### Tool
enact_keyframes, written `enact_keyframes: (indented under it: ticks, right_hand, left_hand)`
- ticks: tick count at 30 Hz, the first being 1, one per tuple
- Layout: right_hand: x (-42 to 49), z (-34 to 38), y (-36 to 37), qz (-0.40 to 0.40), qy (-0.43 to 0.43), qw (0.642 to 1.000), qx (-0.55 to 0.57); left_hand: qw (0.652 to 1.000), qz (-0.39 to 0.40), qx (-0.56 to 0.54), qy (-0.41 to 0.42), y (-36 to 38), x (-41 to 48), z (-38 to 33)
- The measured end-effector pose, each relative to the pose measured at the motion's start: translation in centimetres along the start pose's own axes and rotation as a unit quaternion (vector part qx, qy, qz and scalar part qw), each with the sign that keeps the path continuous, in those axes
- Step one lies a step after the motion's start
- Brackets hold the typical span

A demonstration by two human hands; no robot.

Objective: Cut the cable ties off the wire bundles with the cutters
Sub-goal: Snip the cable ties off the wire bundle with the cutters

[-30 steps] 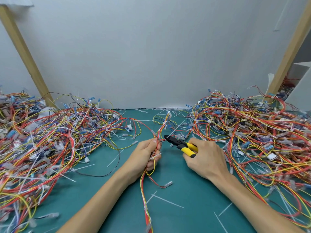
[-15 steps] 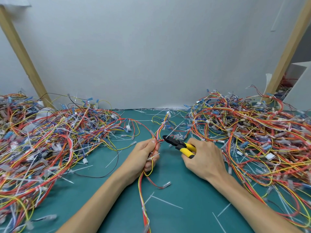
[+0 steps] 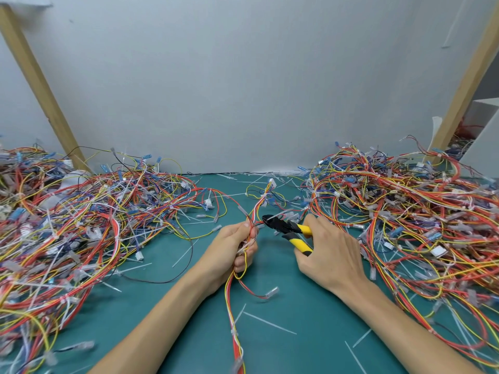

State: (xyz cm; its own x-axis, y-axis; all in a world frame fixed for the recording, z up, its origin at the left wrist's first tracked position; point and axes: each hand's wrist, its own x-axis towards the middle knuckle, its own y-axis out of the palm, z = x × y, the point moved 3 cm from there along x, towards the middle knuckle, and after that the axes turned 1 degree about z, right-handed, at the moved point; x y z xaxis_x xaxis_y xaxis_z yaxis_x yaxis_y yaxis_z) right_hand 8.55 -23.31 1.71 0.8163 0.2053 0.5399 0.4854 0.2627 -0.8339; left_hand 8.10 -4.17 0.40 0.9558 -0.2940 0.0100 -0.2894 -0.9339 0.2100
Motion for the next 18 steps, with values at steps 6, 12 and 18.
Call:
enact_keyframes:
  ticks: [6, 12, 18]
  right_hand:
    - [0.02, -0.17, 0.0, 0.015, 0.018, 1.0, -0.007]
    - [0.17, -0.45, 0.15, 0.049, 0.041, 0.998, -0.003]
    - [0.16, -0.52, 0.01, 0.051, 0.047, 0.998, 0.006]
  left_hand:
    - [0.999, -0.02, -0.034, 0.01, -0.16, 0.02, -0.05]
    - [0.999, -0.027, -0.042, 0.019, -0.24, 0.07, 0.03]
    - [0.998, -0.046, 0.019, 0.039, 0.04, 0.07, 0.03]
